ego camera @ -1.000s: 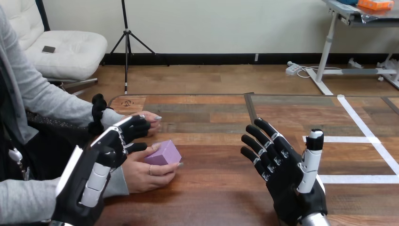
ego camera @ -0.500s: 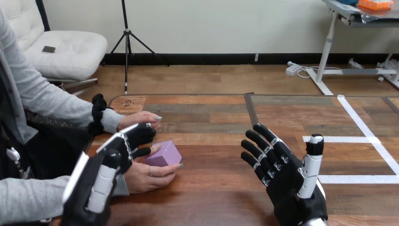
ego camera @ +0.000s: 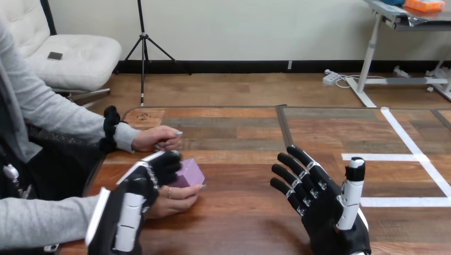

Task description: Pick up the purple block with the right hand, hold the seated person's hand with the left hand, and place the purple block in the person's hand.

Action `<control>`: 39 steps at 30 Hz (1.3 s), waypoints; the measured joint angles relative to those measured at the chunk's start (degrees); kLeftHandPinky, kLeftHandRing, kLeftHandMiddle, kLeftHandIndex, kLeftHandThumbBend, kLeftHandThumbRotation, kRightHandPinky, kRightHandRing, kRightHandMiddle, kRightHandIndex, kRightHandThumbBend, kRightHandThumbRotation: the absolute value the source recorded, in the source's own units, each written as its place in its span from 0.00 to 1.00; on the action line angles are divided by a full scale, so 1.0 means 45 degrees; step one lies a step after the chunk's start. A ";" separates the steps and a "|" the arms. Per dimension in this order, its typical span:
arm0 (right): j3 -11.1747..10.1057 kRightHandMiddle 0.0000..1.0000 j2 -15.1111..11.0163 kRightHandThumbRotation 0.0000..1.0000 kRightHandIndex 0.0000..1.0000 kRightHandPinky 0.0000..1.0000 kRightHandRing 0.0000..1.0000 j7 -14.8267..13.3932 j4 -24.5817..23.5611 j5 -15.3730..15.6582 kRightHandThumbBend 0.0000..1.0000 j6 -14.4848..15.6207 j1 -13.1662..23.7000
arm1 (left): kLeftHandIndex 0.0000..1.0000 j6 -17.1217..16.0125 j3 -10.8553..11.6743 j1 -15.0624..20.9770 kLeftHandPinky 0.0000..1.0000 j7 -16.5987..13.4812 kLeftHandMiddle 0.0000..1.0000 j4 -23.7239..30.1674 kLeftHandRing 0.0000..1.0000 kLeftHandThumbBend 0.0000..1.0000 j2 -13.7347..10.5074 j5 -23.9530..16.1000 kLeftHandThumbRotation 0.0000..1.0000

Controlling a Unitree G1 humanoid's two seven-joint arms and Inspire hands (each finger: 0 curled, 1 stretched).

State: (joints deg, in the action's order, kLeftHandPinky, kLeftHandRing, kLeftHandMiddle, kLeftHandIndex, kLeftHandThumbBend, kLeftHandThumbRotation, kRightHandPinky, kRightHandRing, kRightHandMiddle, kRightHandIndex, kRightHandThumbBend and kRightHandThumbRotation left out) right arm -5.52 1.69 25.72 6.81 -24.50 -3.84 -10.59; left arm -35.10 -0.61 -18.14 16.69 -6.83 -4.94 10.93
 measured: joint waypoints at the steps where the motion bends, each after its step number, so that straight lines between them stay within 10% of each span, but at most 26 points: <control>1: 0.0004 0.86 -0.0001 1.00 0.85 0.88 0.86 0.0045 -0.0012 0.0010 0.97 -0.0066 -0.0058 | 0.73 -0.0083 -0.0066 -0.0001 0.78 -0.0019 0.79 0.0000 0.82 0.66 0.0010 -0.0031 1.00; 39: 0.0116 0.85 0.0032 0.99 0.84 0.85 0.85 0.0163 -0.0167 0.0963 0.96 -0.1836 -0.0839 | 0.75 -0.0079 -0.0628 -0.0861 0.92 0.0231 0.79 0.0439 0.84 0.58 -0.0316 0.0399 1.00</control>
State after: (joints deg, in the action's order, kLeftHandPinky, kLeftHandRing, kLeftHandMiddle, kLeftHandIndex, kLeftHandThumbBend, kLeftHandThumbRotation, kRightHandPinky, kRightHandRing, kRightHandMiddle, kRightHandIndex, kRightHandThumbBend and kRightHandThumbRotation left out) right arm -5.00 1.84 26.45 6.06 -20.17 -12.10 -14.37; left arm -35.46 -3.44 -22.01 17.73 -4.85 -6.36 12.72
